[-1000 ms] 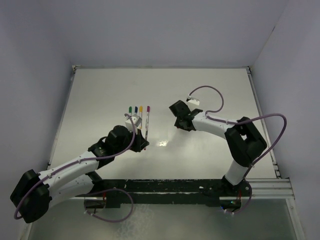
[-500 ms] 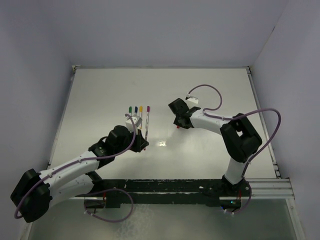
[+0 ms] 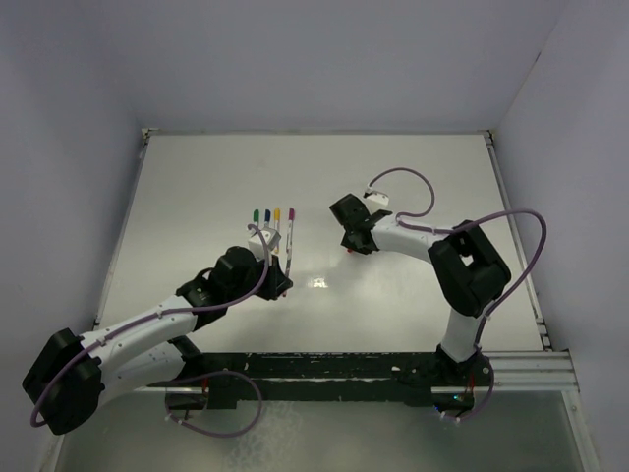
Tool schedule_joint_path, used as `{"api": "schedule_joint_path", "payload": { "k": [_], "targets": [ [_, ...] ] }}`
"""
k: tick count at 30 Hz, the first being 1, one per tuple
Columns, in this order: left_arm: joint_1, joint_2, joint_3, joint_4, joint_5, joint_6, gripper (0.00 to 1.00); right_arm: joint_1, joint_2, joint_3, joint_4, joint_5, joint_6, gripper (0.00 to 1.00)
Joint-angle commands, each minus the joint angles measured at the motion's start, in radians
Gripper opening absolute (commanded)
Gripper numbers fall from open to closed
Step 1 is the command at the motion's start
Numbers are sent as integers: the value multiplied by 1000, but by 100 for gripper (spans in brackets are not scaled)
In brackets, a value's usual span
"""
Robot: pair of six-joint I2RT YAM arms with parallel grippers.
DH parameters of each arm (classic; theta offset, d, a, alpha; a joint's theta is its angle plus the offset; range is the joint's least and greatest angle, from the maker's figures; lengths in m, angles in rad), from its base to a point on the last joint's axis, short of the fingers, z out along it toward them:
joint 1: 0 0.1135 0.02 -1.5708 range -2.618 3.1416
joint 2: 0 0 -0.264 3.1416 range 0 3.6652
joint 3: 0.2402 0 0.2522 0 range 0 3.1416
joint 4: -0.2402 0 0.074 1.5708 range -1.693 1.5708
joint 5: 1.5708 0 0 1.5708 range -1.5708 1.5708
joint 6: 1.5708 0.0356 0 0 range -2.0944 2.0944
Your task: Insert the pens into the pen caps
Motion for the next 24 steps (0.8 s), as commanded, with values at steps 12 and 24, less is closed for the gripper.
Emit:
{"api": "schedule_joint_path", "payload": {
  "k": [12,24],
  "targets": [
    [2,-3,45,33,14,20,0,-10,55,7,-26,-5,30,28],
    [2,-5,61,30,15,22,0,-23,90,-2,-35,-9,20,34]
  ]
}}
